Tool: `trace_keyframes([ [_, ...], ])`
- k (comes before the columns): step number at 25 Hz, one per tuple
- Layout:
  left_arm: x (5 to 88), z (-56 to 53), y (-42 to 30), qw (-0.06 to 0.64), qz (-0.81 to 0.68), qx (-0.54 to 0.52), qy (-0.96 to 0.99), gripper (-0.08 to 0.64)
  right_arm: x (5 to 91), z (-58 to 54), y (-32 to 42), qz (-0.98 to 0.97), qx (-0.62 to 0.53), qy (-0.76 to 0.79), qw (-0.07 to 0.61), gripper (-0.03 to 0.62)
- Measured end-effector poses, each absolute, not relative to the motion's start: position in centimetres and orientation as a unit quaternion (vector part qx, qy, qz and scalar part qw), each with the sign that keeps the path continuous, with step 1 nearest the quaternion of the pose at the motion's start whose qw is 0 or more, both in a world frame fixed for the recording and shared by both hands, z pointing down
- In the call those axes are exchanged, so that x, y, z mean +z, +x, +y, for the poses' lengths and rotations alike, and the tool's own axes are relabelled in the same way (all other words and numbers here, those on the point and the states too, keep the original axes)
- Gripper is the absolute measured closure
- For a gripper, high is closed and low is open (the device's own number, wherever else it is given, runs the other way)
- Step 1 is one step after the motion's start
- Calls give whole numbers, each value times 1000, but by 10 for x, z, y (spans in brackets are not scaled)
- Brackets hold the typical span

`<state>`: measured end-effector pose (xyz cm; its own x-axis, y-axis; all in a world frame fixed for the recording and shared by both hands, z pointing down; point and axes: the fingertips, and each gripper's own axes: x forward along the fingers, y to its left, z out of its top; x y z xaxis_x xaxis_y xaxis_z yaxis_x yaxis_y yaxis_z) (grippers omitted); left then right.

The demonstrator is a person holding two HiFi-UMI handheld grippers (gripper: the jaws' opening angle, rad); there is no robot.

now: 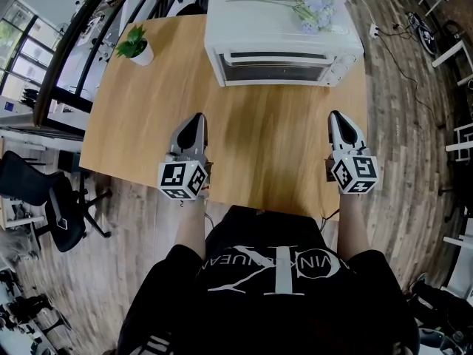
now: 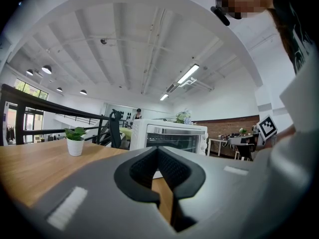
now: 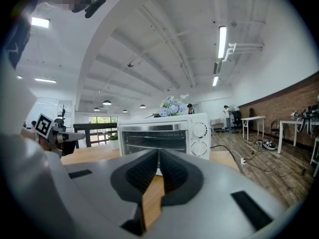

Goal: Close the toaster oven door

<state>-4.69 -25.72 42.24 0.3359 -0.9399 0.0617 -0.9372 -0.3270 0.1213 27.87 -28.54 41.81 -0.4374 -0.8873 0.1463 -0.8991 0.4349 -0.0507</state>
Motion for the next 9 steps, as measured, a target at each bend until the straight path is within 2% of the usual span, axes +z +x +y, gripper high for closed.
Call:
trace_keyframes([
  [9,426,-258,-49,71,-576,-8,814,551,422,-286,276,-847,62,525,51,568],
])
